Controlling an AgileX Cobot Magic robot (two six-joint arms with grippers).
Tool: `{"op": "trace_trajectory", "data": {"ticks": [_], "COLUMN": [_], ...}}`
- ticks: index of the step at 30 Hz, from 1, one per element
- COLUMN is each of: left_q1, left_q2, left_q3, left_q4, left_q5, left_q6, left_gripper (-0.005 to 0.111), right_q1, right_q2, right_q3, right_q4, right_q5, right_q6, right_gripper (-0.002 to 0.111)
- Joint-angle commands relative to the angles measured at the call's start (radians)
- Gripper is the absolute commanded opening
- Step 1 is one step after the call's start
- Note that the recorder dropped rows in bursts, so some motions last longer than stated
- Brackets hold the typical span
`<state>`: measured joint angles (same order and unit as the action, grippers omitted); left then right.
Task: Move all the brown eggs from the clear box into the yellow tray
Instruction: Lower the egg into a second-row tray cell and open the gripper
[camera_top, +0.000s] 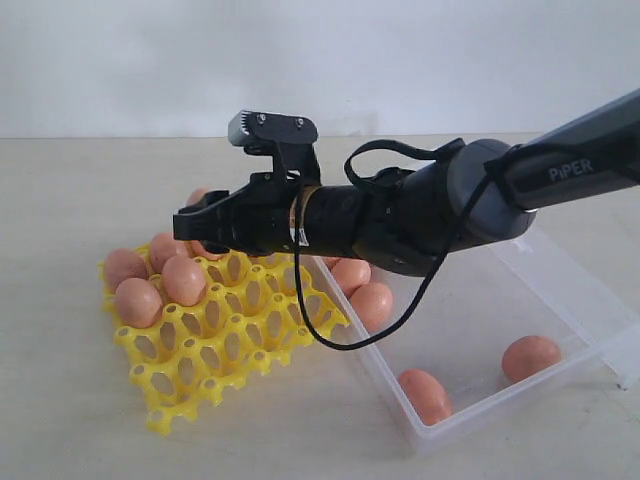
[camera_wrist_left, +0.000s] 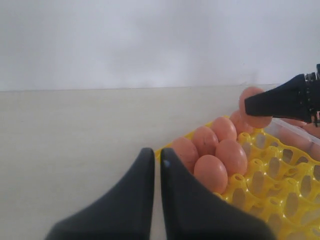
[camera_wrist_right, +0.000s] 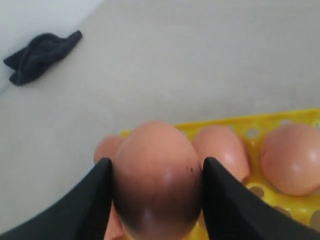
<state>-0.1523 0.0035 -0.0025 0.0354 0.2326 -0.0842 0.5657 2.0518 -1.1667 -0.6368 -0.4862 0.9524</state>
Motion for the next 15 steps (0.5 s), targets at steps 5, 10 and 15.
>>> {"op": "trace_trajectory", "data": {"ticks": [5, 10, 15], "left_q1": [0.002, 0.002, 0.002], "left_q2": [-0.003, -0.003, -0.003], "left_q3": [0.003, 0.003, 0.003], "left_q4": [-0.001, -0.001, -0.001], "left_q5": [-0.007, -0.007, -0.007], "left_q6": [-0.002, -0.002, -0.002], "left_gripper": [0.004, 0.004, 0.004], "right_q1": [-0.004, -0.01, -0.01], "right_q2": [0.006, 0.053, 0.077], "right_q3": [-0.009, -0.013, -0.013], "right_q4": [-0.079, -0.074, -0.069], "right_q5": [0.069, 0.067, 0.048], "right_q6": [-0.083, -0.095, -0.113], "right_gripper": [0.0, 0.0, 0.0]}}
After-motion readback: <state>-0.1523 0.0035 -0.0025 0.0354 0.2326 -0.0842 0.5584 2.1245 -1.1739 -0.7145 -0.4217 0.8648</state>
